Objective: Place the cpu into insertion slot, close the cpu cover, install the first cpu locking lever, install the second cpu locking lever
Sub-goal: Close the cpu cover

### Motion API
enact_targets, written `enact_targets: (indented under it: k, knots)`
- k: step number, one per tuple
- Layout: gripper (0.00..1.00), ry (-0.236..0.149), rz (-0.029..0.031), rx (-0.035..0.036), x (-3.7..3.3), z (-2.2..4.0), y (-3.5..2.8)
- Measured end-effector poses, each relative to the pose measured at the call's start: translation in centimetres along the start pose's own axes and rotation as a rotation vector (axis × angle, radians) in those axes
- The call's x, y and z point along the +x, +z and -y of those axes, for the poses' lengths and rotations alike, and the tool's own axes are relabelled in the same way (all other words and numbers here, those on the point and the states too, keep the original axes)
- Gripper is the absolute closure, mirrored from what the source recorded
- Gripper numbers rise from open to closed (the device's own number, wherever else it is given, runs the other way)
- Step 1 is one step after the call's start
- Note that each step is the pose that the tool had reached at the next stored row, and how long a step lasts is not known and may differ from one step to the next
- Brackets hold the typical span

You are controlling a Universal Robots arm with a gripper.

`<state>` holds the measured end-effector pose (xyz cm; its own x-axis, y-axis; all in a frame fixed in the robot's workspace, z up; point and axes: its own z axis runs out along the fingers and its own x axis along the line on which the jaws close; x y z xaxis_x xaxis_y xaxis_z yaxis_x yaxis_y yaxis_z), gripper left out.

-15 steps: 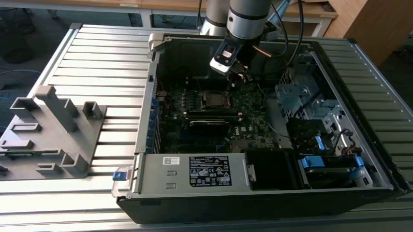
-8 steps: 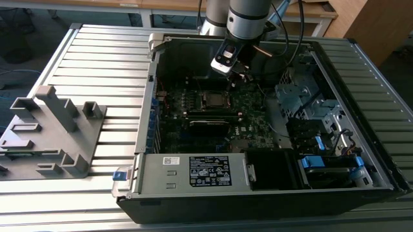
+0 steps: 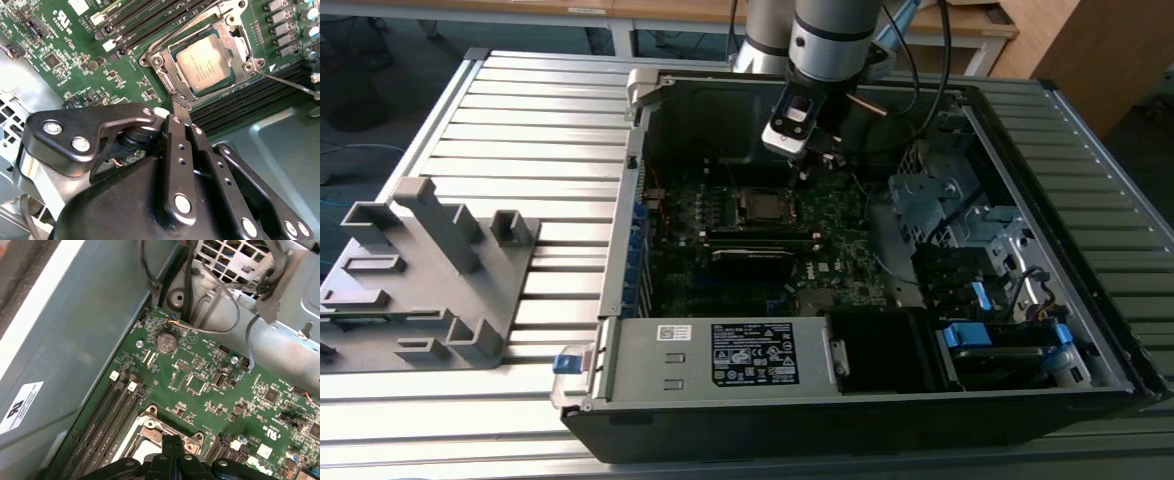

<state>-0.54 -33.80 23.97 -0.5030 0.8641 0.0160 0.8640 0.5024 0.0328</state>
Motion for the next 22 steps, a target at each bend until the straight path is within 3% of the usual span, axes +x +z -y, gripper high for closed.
enact_targets:
  k: [3,22]
  knots:
    - [0.89,-0.025,-0.0008,0.0004,0.0,0.0,0.0]
    - [0.89,-0.042,-0.0014,0.0007,0.0,0.0,0.0]
